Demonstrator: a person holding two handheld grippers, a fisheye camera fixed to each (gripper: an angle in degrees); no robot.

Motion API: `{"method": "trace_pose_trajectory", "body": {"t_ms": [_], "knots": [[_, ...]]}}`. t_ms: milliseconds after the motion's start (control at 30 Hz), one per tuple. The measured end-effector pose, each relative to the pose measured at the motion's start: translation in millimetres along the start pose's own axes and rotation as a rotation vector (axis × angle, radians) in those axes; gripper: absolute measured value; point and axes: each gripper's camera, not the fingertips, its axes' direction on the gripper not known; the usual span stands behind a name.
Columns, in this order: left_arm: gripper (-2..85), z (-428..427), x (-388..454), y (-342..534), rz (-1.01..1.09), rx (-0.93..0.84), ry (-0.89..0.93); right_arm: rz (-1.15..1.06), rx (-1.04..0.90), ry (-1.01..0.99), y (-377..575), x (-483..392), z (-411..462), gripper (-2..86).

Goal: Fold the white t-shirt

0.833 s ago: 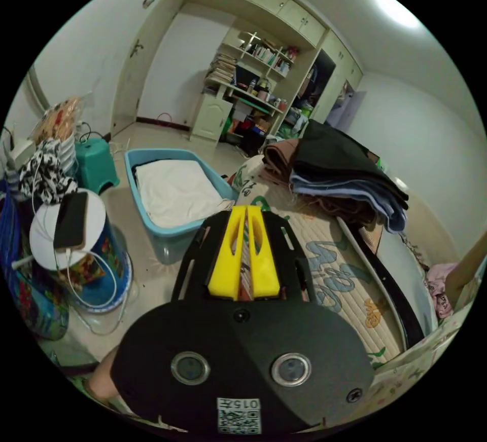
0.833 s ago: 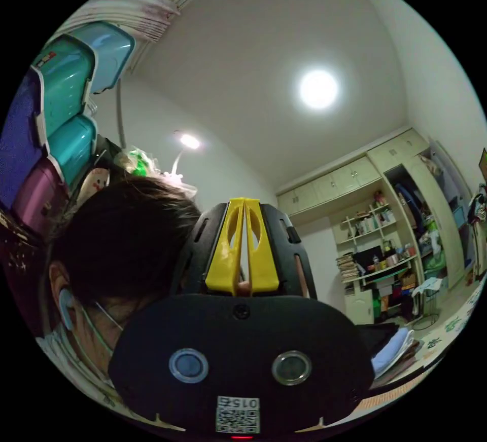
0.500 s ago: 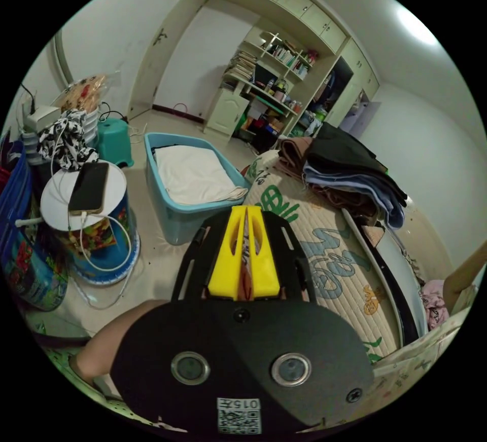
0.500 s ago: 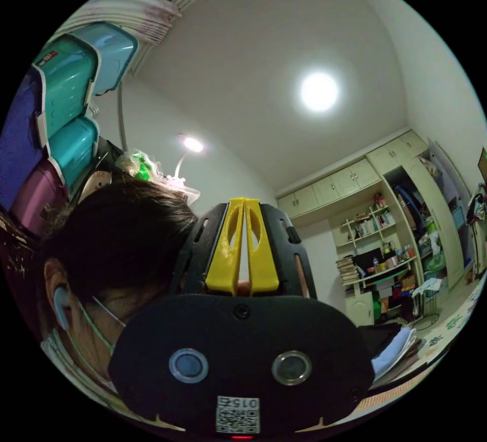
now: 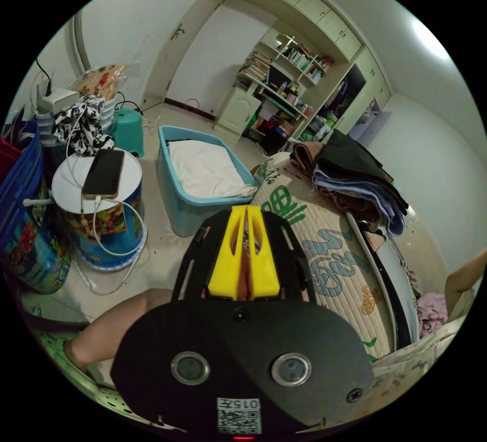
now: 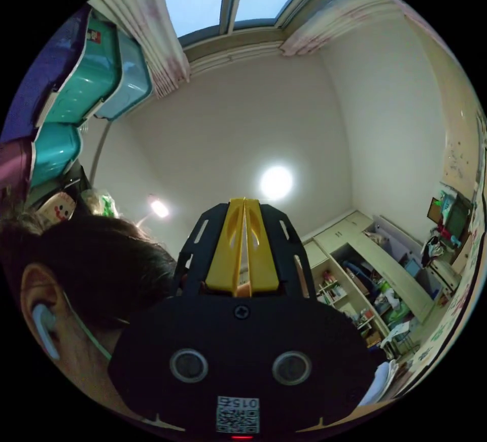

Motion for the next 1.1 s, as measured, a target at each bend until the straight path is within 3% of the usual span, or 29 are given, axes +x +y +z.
{"method": "trace_pose_trajectory", "body": {"t_ms": [100,333,467,633,900,1100], "knots": [[-0.4,3,7,-7,0.006,-0.009,0.005,-0.055,-0.022,-0.017,3,-19,6,-0.7],[-0.4,14,14,-15,0.001,-0.033,0.016,-0.012,-0.435,-0.114,27,-26,100,-0.6],[-0.4,28,24,-21,0.016,-0.042,0.015,-0.056,-0.436,-0.262,45,-65,108,-0.6],[-0.3,57,36,-42,0.067,-0.060,-0.019,-0.107,-0.391,-0.267,70,-91,102,-0.7],[2.2,172,62,-125,0.215,-0.079,-0.147,-0.116,-0.479,-0.313,158,-102,136,-0.6],[8.6,297,81,-184,0.244,-0.110,-0.156,-0.258,-0.648,-0.095,272,-62,193,-0.5]]}}
